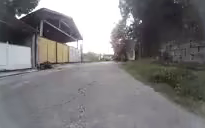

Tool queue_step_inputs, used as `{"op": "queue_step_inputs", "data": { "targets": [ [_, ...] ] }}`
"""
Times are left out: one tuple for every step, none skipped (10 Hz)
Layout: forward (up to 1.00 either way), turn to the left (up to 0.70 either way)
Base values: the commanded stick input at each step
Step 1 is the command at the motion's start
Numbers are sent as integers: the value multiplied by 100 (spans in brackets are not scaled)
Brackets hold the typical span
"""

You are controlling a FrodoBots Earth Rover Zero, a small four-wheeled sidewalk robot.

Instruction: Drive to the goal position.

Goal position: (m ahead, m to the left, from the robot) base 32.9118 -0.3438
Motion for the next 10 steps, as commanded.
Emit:
{"op": "queue_step_inputs", "data": {
  "targets": [
    [100, 1],
    [100, 1],
    [100, 1],
    [100, 1],
    [100, 1],
    [100, 1],
    [100, 1],
    [100, -18],
    [100, -39],
    [100, -28]
  ]
}}
